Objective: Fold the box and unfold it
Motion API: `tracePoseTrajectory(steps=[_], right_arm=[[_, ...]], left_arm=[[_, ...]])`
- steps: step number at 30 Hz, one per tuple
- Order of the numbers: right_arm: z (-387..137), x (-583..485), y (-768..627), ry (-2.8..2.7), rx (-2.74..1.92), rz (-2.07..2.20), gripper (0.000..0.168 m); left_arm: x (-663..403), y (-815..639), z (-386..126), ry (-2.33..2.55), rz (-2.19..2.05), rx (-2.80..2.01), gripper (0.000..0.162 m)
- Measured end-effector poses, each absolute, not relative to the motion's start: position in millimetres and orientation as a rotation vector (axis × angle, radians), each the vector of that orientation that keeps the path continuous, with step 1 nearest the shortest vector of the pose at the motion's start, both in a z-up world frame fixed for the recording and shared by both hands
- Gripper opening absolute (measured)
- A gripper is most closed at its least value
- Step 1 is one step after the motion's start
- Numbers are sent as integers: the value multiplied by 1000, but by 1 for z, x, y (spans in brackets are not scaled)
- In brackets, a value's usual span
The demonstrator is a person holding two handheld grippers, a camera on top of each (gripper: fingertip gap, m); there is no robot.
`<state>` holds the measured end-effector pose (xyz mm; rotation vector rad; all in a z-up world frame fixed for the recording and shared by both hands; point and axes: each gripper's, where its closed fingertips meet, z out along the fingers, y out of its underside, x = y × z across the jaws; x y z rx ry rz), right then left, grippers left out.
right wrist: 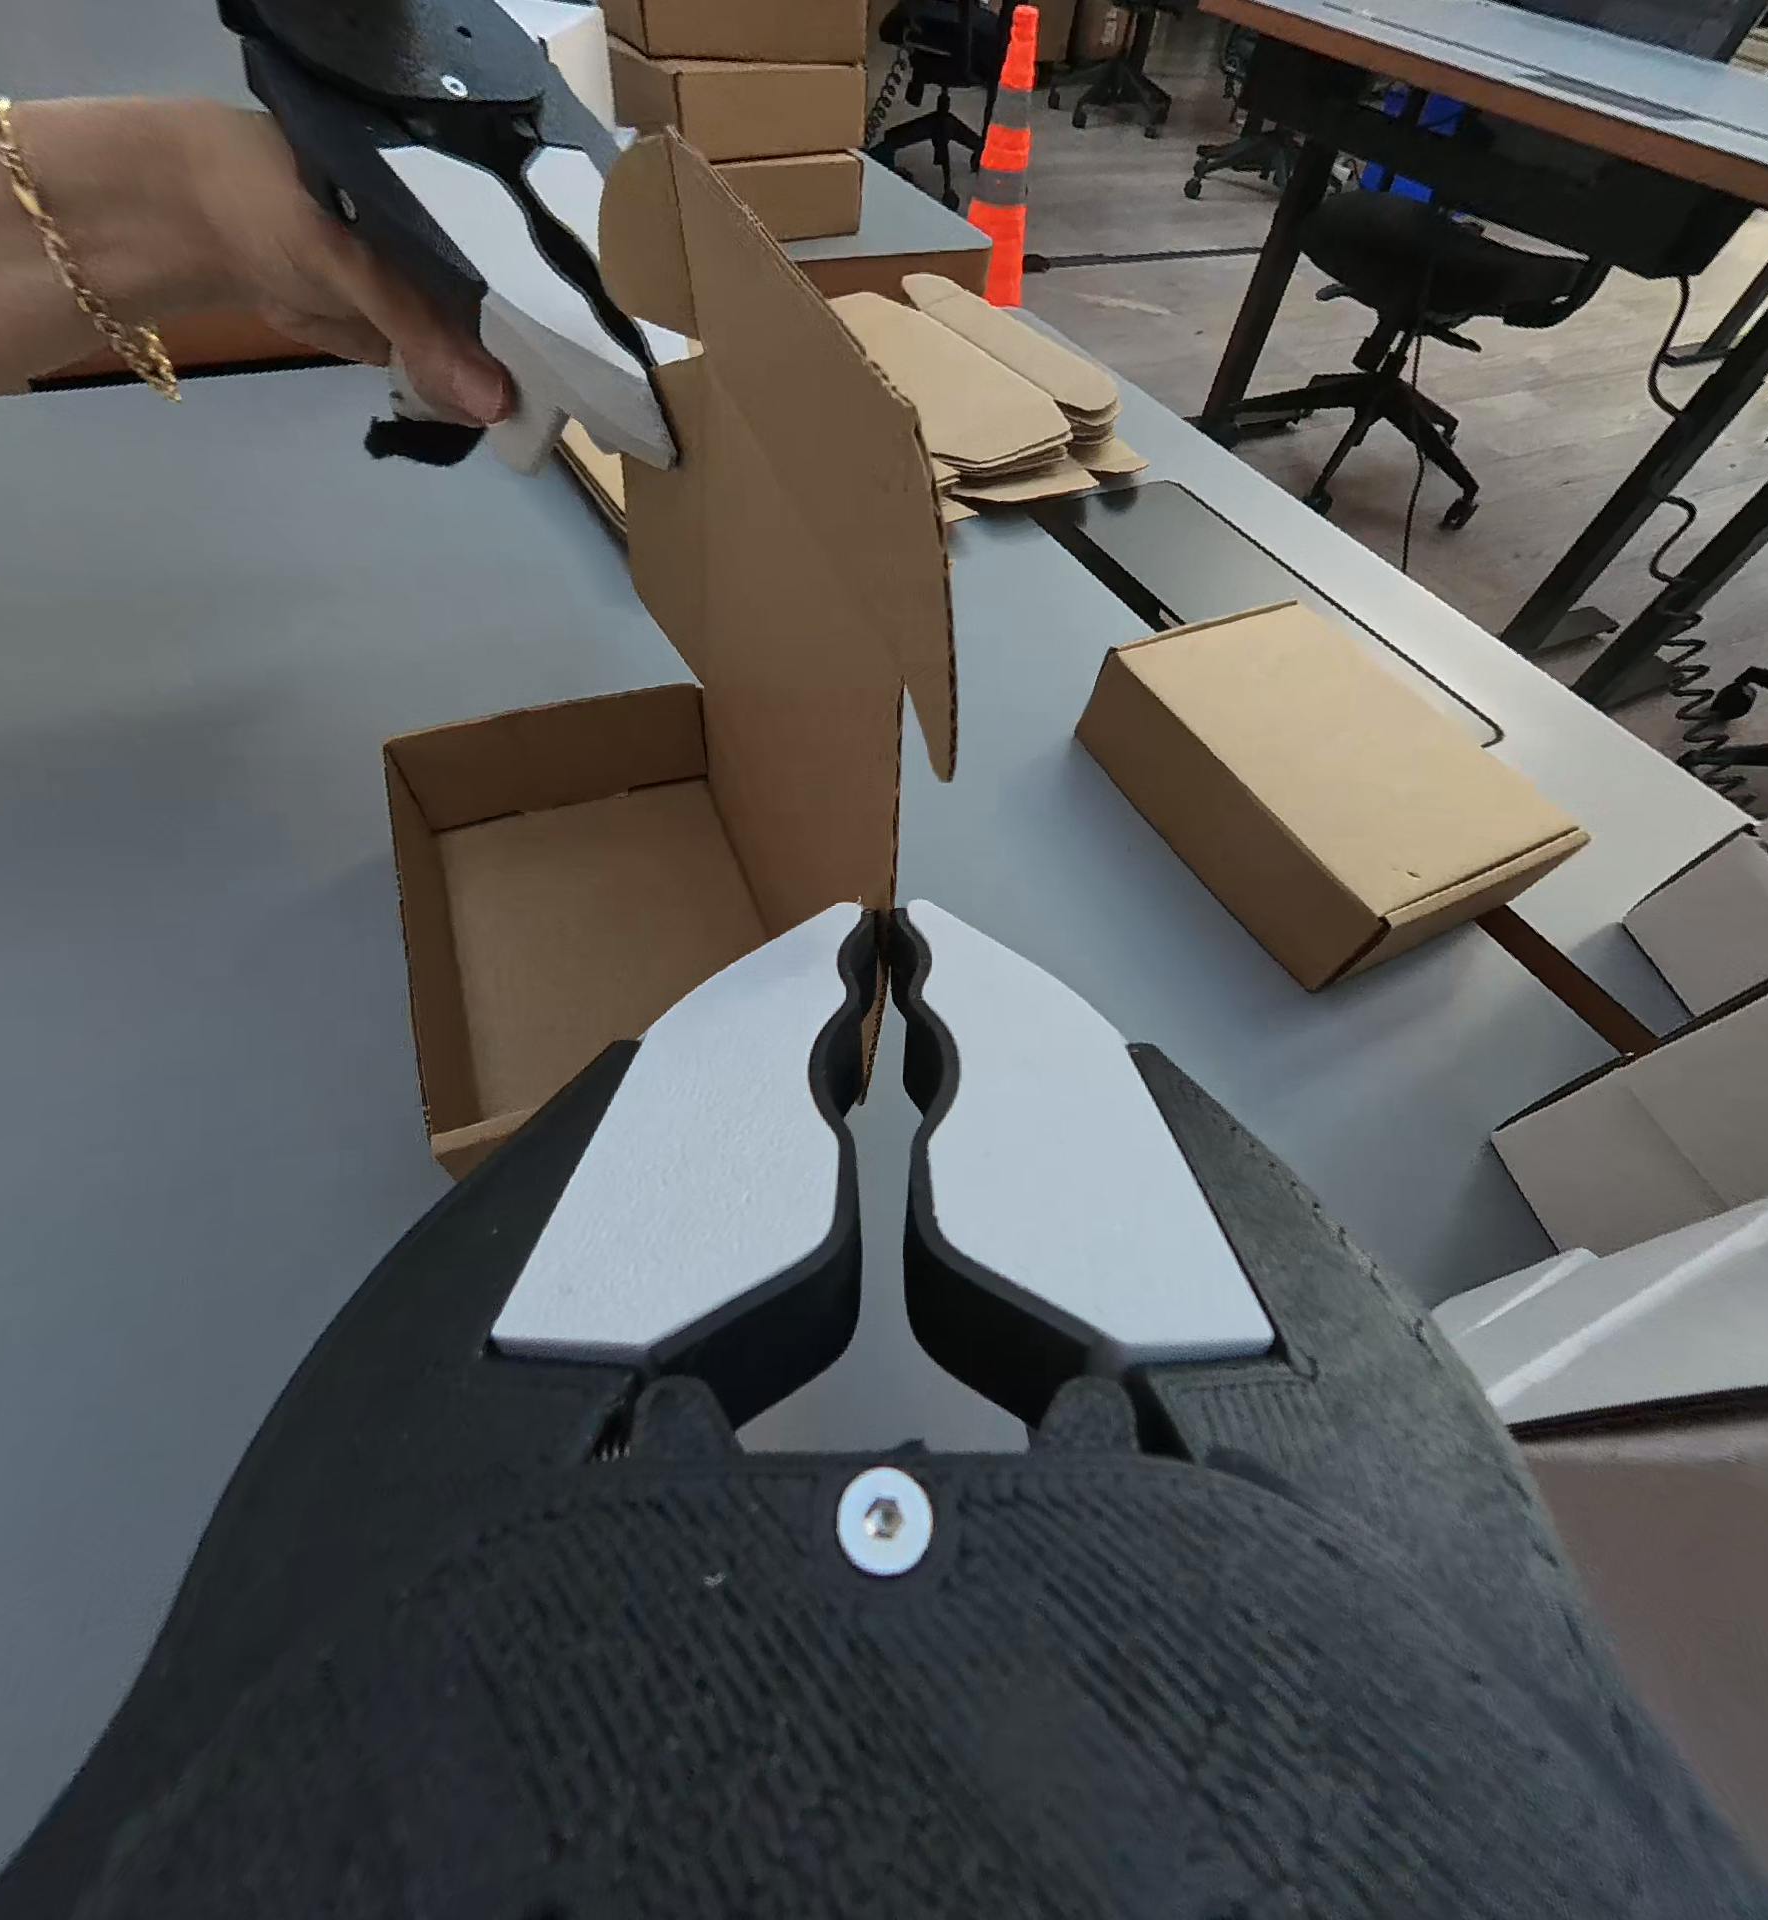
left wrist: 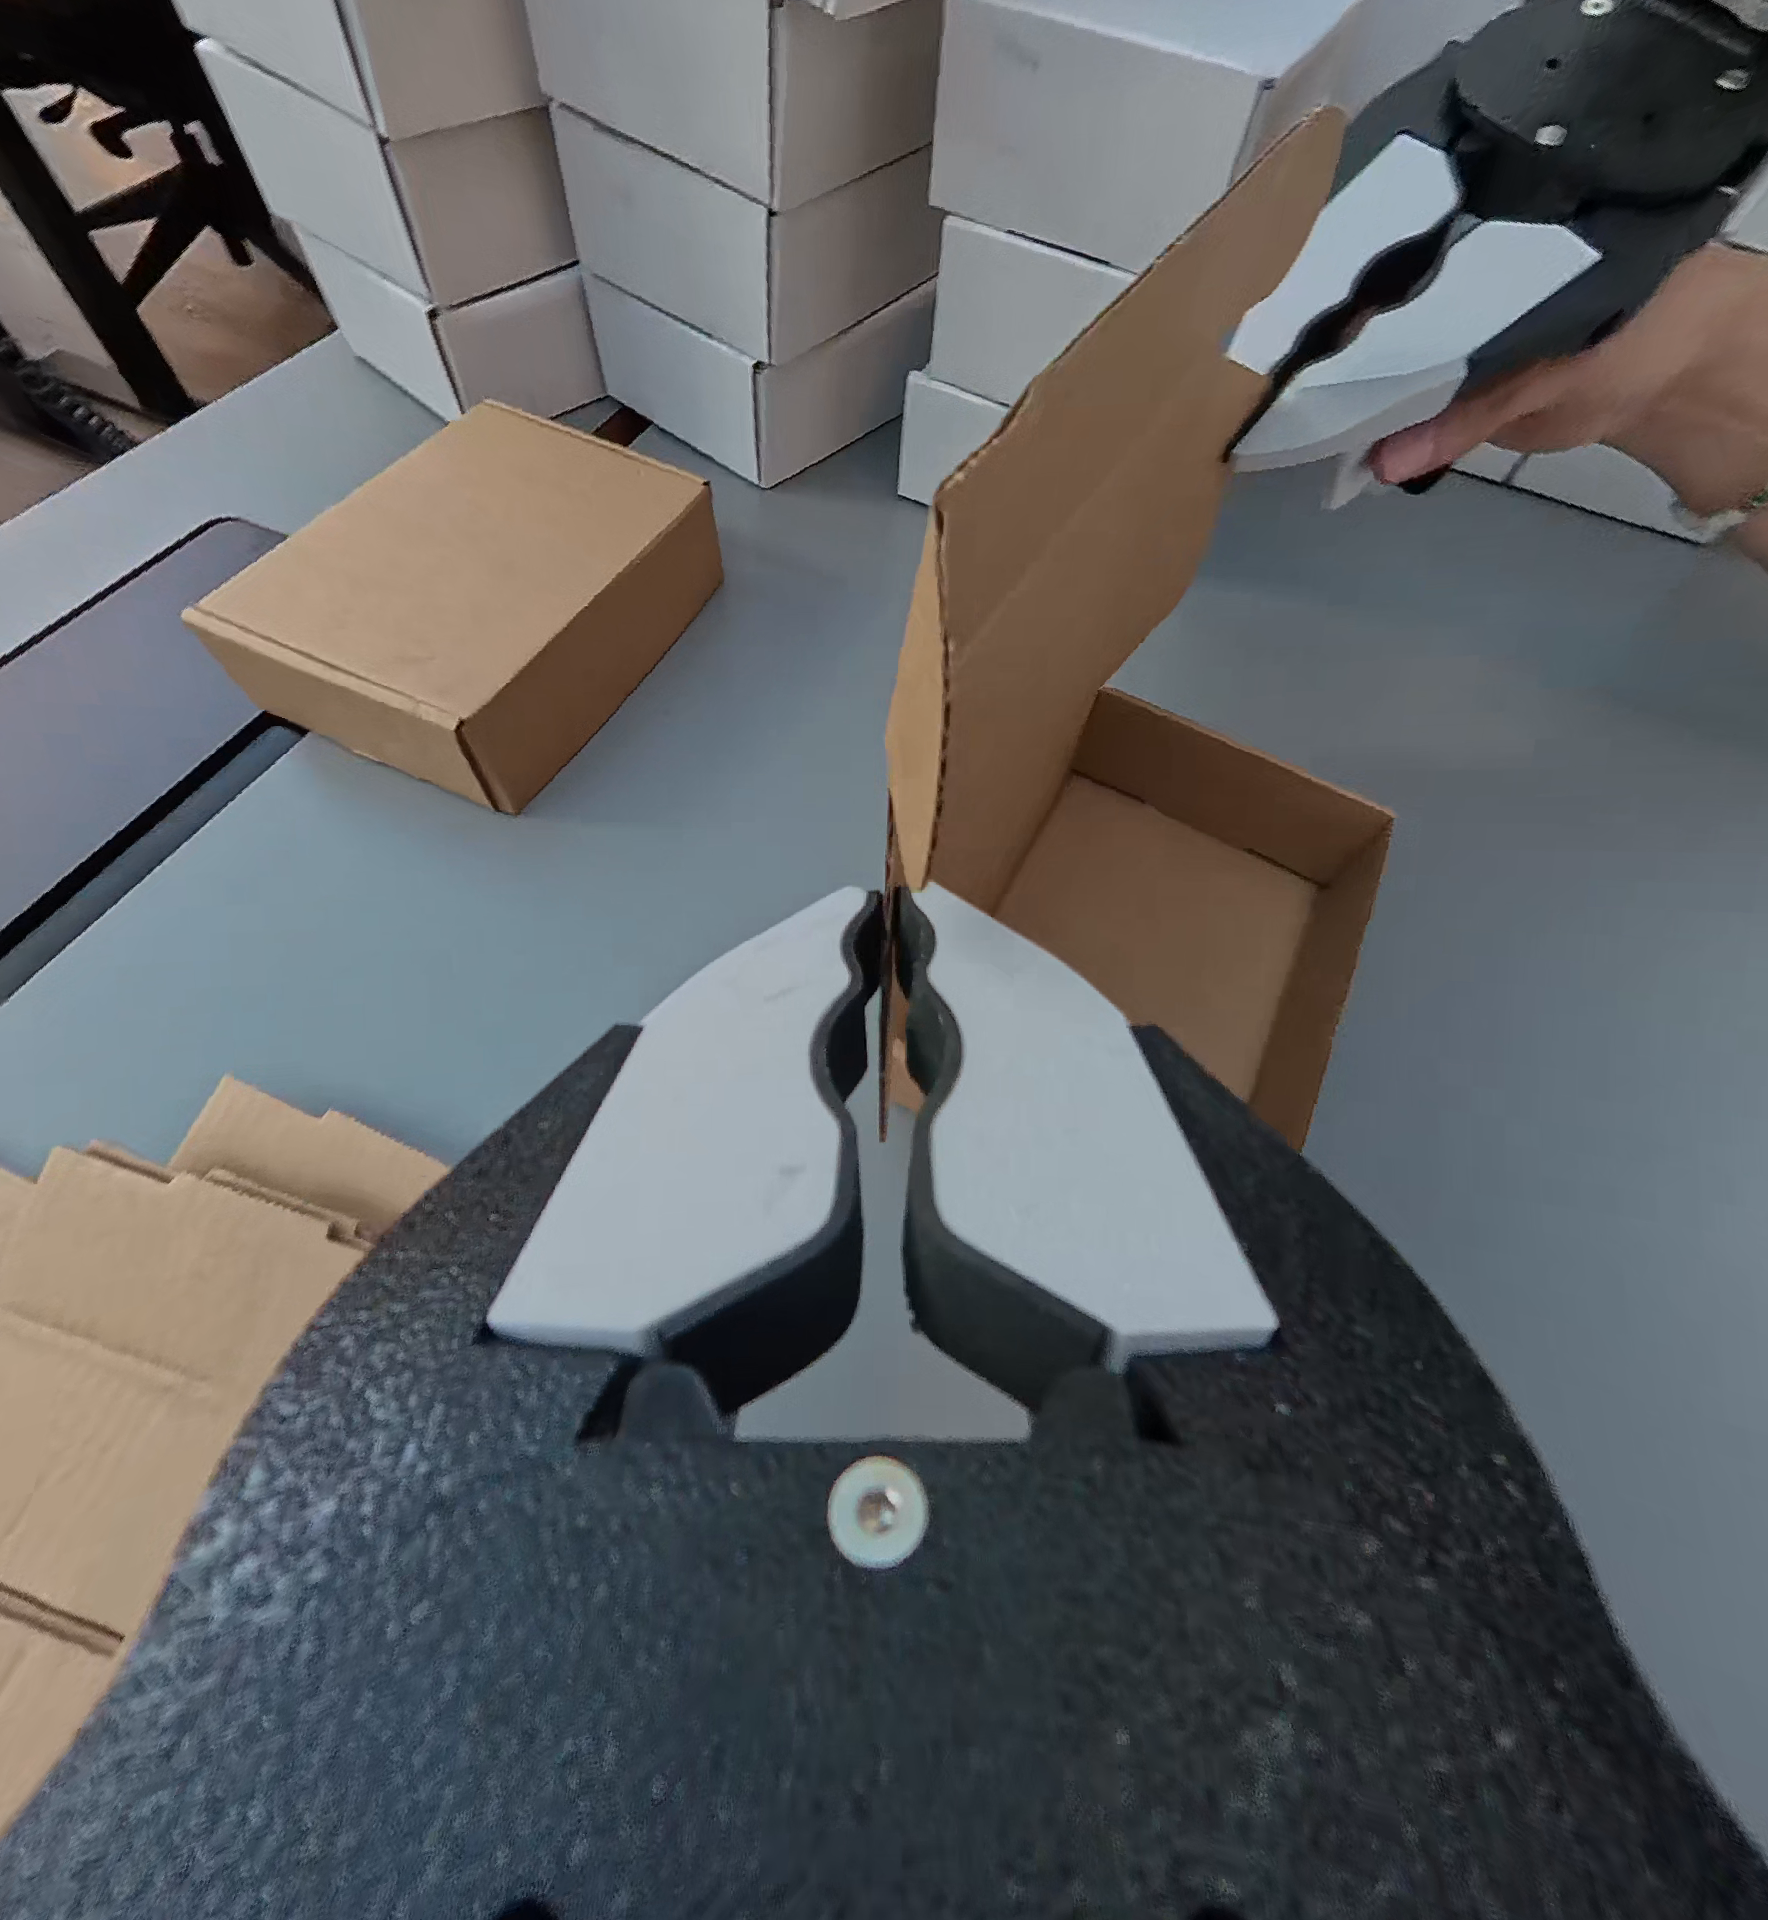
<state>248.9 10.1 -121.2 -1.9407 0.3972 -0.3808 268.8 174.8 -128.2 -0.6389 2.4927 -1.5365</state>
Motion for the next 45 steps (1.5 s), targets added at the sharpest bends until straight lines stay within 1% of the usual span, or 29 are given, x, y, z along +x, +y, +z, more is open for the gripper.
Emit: tracePoseTrajectory(steps=[1,5,9,11,16,20,25,35,45], right_arm=[[-121,252,11,425,-1937,-411,2],[-120,269,14,632,-1845,-486,2],[-122,275,30,800,-1700,-483,3],[-123,276,35,864,-1622,-498,3],[-123,273,42,987,-1452,-541,6],[-126,268,45,1022,-1419,-590,6],[-133,258,45,1016,-1423,-605,6],[-152,236,44,1037,-1455,-631,6],[-197,216,43,1014,-1891,-645,2]], left_arm=[[271,175,-128,2467,-1493,-713,1],[274,174,-128,2285,-1273,-935,1],[277,182,-123,1957,-1113,-1236,1],[275,184,-122,1812,-1096,-1334,2],[269,183,-127,1625,-1124,-1493,2],[264,181,-127,1530,-1071,-1530,2],[253,178,-132,1367,-1203,-1593,3],[226,174,-150,1352,-1168,-1562,3],[203,168,-184,1518,-1078,-1606,3]])
